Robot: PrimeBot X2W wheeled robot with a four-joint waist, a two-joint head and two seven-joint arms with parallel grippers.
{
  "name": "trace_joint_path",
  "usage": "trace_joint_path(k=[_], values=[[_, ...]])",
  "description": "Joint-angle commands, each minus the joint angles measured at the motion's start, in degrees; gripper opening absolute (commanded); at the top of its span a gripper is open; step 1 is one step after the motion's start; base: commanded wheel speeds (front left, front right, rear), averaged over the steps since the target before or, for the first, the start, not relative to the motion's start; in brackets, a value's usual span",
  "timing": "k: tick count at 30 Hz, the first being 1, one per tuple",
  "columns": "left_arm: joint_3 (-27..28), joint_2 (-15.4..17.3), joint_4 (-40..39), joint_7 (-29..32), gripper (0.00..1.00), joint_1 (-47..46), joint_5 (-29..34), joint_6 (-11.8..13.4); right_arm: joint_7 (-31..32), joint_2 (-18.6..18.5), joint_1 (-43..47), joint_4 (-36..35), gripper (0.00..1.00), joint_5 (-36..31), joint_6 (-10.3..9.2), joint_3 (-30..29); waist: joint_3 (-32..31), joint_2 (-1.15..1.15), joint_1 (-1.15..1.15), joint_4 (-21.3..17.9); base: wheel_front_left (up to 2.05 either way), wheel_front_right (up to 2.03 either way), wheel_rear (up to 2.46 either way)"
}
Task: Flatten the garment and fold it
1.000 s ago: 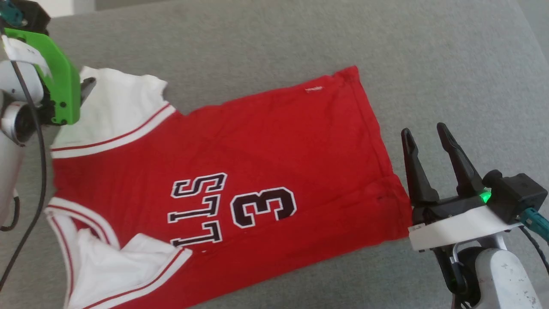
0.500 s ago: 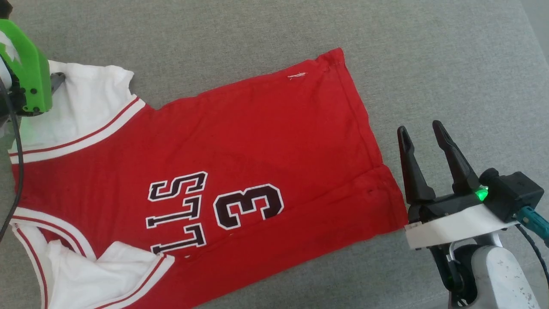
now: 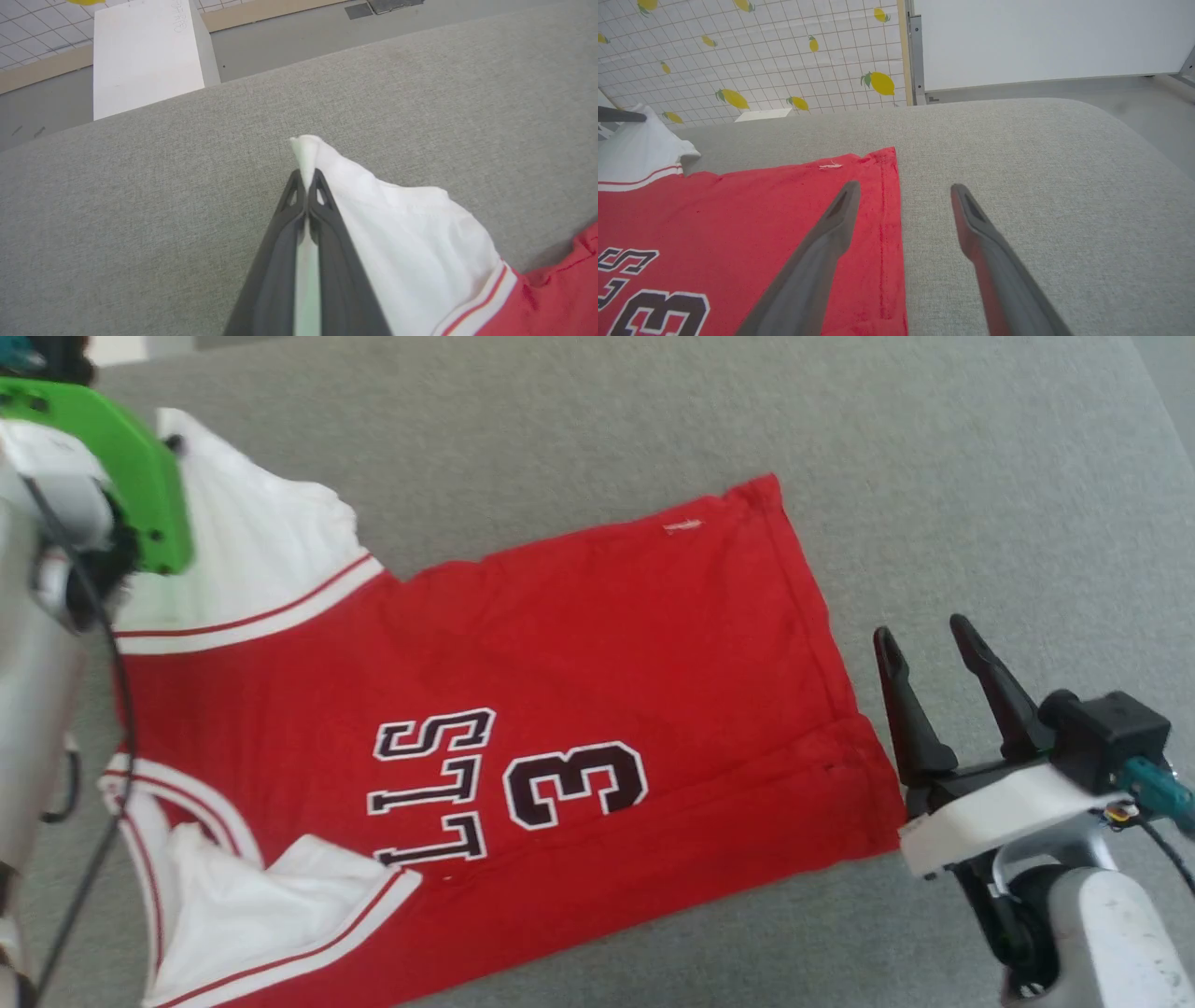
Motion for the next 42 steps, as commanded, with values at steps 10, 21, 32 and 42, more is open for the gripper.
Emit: trace_joint_path(k=[10,21,32,42], values=[[0.0,-3.2,-14.3,-13.1,0.00,11.9,-0.1,2.3,25.4,-12.1,-7.4,2.6,1.00,4.5,-0.09,0.6,-7.4,0.00,0.00,11.4,0.00,0.00,0.00],[0.6,-1.6,-37.2,-17.5,0.00,23.7,0.9,10.4,40.9,-23.2,-24.3,16.6,1.00,8.2,-0.09,7.5,-4.3,0.00,0.00,18.8,0.00,0.00,0.00],[-1.6,-1.5,-48.9,-16.2,0.00,27.6,3.0,14.2,40.4,-24.2,-35.0,34.5,1.00,5.3,-0.09,12.2,-0.3,0.00,0.00,23.5,0.00,0.00,0.00],[-3.0,-2.4,-48.8,-16.3,0.00,28.4,3.1,14.5,36.5,-23.6,-35.8,41.4,0.00,6.7,-0.09,19.8,-0.1,0.00,0.00,23.8,0.00,0.00,0.00]])
